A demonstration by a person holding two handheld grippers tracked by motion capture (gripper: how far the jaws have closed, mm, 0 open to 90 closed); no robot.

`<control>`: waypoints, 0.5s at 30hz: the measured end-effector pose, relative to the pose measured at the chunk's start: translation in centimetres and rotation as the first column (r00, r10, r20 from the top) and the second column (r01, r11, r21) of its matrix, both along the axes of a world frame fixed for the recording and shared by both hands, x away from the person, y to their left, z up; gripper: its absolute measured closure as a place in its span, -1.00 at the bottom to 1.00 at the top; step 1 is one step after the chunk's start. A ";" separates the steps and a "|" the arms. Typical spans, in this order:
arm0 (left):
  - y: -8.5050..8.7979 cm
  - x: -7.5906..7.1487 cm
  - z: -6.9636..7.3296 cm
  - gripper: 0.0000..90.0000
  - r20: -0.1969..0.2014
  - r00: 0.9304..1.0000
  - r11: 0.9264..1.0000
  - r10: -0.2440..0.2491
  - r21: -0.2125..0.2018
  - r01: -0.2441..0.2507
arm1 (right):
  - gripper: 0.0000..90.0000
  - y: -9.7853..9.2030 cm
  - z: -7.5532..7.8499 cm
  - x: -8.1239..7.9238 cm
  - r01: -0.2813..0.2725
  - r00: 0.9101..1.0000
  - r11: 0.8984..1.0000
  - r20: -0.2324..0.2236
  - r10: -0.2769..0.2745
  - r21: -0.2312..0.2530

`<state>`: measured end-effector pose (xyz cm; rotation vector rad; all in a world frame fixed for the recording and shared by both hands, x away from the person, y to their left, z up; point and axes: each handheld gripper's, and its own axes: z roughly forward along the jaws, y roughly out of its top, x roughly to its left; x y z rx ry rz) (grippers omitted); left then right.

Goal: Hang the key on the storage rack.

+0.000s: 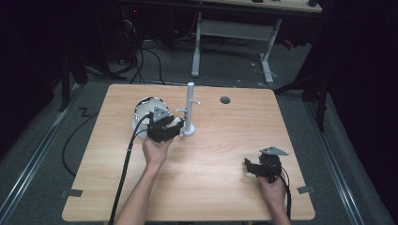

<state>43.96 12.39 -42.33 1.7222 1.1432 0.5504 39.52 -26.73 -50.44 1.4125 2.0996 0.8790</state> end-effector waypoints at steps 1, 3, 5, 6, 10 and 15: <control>0.0 0.0 0.0 0.17 -0.002 1.000 1.000 0.000 0.003 0.000 | -0.55 0.0 0.0 0.0 0.000 1.000 1.000 0.000 0.000 0.000; 0.1 0.2 -0.2 0.17 -0.007 1.000 1.000 0.004 0.002 -0.004 | -0.55 0.0 0.0 0.0 0.000 1.000 1.000 0.000 0.000 0.000; 0.1 0.3 -0.3 0.17 -0.012 1.000 1.000 0.007 0.002 -0.007 | -0.55 0.0 0.0 0.0 0.000 1.000 1.000 0.000 0.000 0.000; 0.1 0.3 -0.3 0.17 -0.014 1.000 1.000 0.008 0.001 -0.008 | -0.55 0.0 0.0 0.0 0.000 1.000 1.000 0.000 0.000 0.000; 0.1 0.5 -0.5 0.17 -0.022 1.000 1.000 0.011 0.001 -0.011 | -0.55 0.0 0.0 0.0 0.000 1.000 1.000 0.000 0.000 0.000; 0.1 0.9 -1.0 0.17 -0.044 0.999 1.000 0.015 0.010 -0.015 | -0.55 0.0 0.0 0.0 0.000 1.000 1.000 0.000 0.000 0.000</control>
